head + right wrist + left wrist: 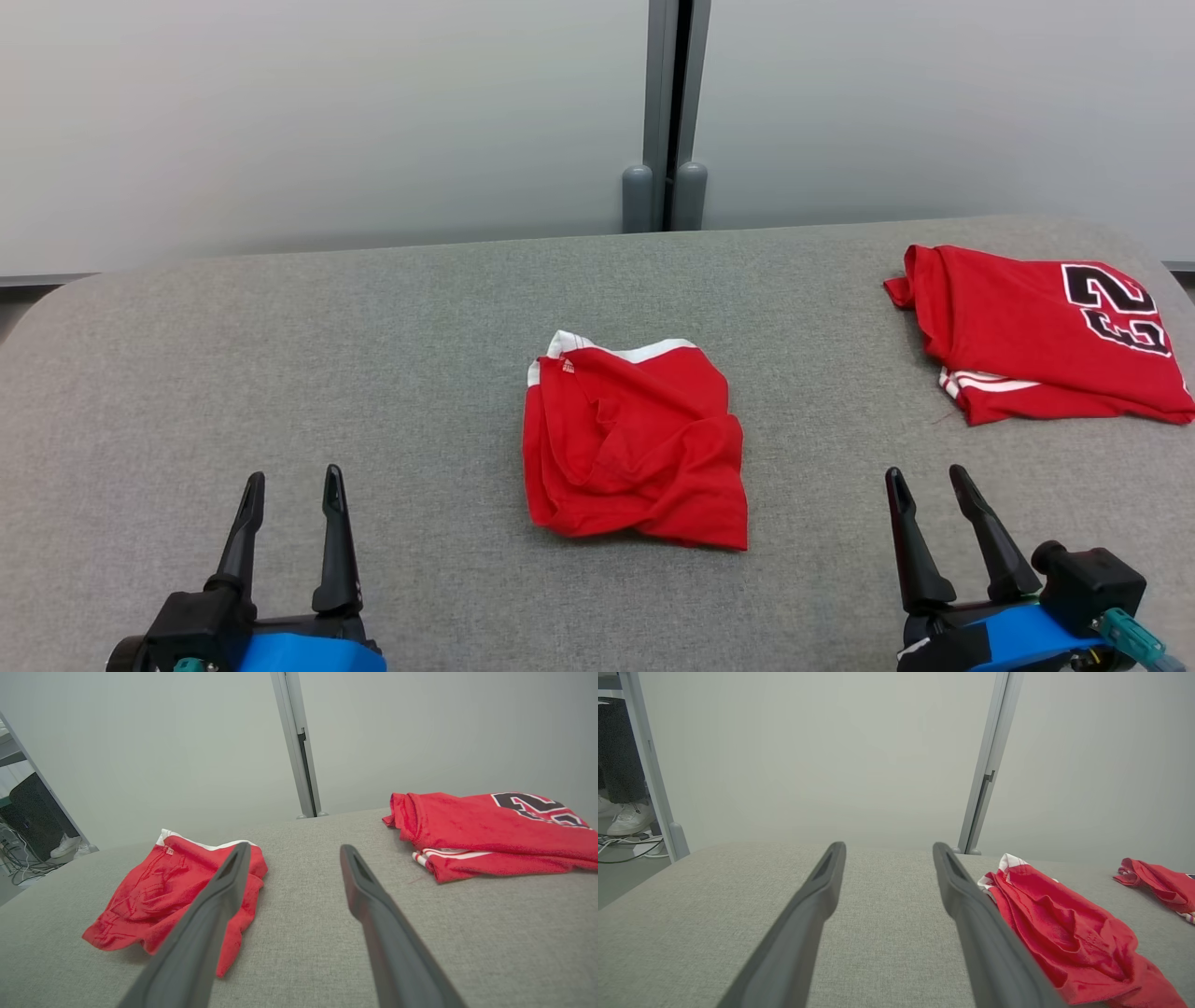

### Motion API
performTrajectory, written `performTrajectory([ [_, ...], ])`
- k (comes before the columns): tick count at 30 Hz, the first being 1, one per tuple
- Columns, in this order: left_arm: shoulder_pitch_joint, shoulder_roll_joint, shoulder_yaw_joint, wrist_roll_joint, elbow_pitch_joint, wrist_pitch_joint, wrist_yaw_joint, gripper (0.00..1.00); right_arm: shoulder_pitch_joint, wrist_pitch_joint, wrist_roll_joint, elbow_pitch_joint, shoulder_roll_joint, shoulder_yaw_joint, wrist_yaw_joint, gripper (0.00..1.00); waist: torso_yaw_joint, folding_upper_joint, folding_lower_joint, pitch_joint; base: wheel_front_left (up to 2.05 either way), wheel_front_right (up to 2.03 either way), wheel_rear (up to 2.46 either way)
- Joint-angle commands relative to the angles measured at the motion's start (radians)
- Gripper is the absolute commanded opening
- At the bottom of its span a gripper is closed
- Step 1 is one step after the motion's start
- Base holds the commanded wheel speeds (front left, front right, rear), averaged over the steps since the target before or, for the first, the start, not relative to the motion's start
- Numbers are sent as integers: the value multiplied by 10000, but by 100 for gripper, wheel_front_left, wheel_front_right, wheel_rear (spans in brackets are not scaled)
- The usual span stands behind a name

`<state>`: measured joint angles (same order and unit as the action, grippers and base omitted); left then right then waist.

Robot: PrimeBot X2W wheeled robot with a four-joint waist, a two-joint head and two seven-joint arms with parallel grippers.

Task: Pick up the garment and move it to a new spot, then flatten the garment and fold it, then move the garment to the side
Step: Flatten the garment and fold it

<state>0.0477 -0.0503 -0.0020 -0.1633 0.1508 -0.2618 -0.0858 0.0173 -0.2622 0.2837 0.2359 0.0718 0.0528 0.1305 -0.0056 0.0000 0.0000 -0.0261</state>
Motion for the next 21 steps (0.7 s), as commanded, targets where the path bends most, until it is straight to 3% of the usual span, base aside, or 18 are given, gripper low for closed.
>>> performTrajectory([
  [1,2,0,30,21,36,-40,-11,100,56,-32,-60,7,-6,-29,5,100,-51,0,0,4,0,0,0],
  [11,-430,3,-89,481,141,-40,-106,100,118,-32,-72,40,-44,-58,5,100,-309,0,0,-131,0,0,0],
  [21,-2201,-83,-1762,946,1362,-31,-437,100,416,-32,79,307,5,158,5,100,-938,0,0,-462,0,0,0],
])
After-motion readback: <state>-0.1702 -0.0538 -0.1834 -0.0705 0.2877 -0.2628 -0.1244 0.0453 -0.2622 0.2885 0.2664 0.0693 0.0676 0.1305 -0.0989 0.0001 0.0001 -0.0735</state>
